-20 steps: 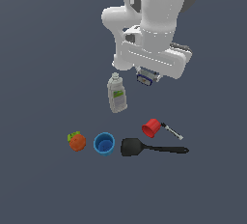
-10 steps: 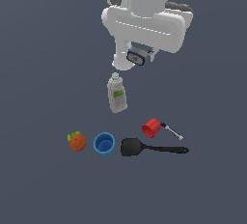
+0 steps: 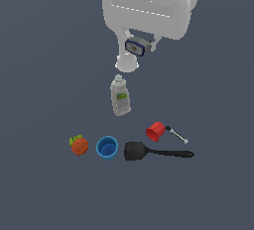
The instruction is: Pick up a designated object from a clutter of objects.
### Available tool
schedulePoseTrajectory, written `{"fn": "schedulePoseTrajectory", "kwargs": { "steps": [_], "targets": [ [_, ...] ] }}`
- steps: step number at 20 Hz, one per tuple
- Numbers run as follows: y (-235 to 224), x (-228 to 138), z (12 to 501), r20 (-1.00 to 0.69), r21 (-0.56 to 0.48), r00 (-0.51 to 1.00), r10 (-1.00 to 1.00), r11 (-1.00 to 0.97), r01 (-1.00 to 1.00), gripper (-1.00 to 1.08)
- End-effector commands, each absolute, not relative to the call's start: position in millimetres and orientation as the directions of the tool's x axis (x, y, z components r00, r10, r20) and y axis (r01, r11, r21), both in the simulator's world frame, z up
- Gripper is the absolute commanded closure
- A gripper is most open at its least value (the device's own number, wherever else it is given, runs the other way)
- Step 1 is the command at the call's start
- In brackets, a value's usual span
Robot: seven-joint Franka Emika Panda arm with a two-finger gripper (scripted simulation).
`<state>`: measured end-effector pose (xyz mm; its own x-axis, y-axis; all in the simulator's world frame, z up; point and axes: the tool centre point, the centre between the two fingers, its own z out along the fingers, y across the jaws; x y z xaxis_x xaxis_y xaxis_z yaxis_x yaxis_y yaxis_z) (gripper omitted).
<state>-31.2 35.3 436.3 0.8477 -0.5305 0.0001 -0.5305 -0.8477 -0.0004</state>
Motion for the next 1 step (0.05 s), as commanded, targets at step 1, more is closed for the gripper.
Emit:
{"fn": "schedulePoseTrajectory", "kwargs": {
  "steps": [1],
  "targets": [
    [34.5, -30.9, 438.6, 0.000, 0.000, 0.848, -0.530, -0.848, -0.530, 1.08]
  ]
}}
